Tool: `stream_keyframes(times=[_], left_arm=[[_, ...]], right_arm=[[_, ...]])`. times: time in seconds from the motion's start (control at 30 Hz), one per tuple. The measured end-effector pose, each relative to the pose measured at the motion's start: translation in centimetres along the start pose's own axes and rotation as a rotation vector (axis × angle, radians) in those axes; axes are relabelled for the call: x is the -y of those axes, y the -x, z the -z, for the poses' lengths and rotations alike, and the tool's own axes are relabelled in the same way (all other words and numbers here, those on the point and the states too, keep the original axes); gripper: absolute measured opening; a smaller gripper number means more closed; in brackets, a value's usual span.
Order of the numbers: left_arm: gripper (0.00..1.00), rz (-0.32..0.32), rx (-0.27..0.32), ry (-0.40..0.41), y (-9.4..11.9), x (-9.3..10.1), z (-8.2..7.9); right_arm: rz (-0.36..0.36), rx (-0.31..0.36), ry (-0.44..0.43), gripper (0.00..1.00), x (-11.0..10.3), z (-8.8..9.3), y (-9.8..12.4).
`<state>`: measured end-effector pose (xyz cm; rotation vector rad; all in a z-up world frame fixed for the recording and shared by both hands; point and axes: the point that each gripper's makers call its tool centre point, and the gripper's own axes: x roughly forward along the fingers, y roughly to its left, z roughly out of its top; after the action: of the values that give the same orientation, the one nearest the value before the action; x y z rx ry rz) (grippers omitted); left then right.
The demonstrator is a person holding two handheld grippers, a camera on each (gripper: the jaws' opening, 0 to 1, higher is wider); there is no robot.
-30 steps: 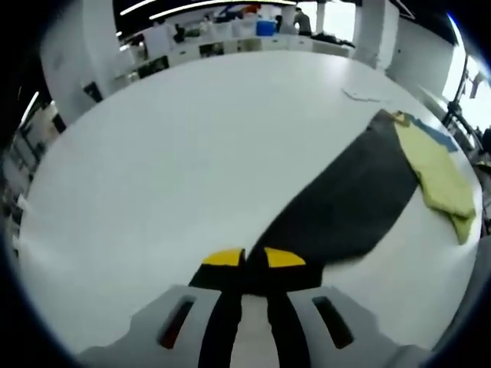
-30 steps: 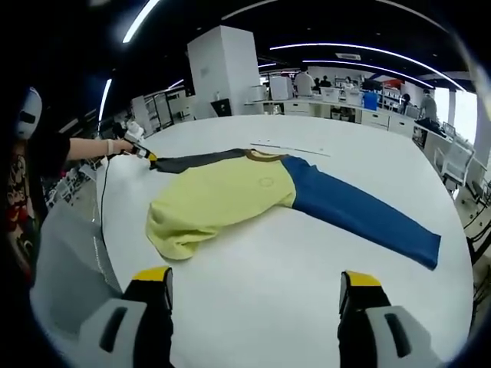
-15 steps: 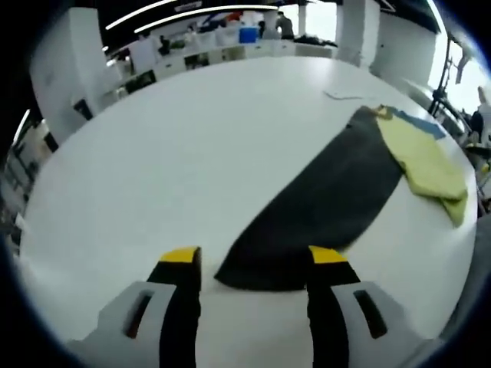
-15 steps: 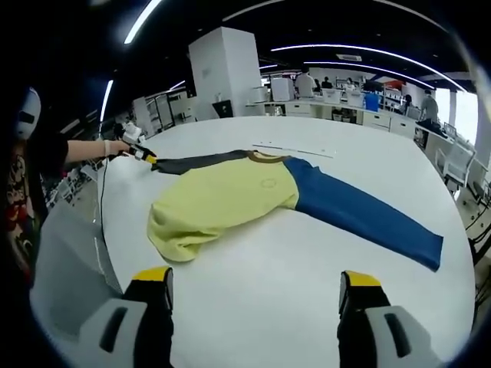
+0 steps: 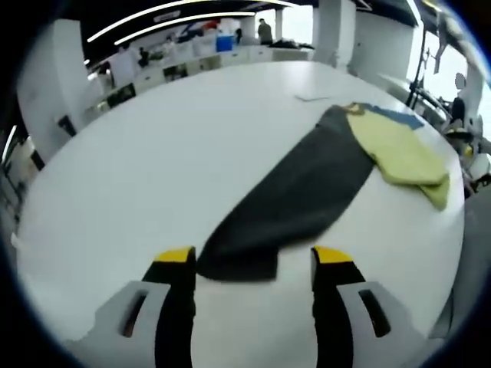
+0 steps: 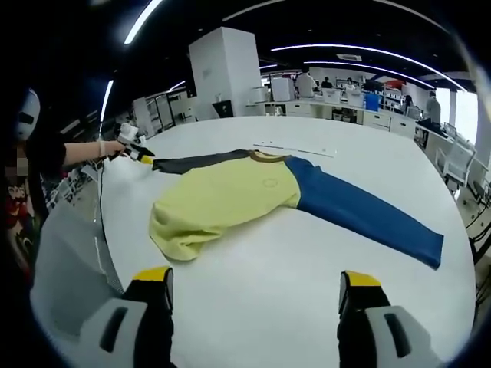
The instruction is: Fold the garment on the visible template until the final outline fits inside the template.
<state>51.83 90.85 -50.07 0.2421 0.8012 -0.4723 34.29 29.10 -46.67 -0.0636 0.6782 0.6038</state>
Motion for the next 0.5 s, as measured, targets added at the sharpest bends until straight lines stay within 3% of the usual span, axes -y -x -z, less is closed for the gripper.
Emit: stream_keyframes(times=[0.07, 0.5], left_arm=[[0.49, 0.005, 0.004, -0.017, 0.3, 0.5, -0.1], [0.41, 0.013, -0.011, -0.047, 0.3, 1.4, 1.0]], right_arm=[[0.002, 0.001, -0.001, 0.89, 0.1, 0.0, 0.0], [0.005, -0.001, -0.003, 0.89, 0.2, 0.0, 0.2]])
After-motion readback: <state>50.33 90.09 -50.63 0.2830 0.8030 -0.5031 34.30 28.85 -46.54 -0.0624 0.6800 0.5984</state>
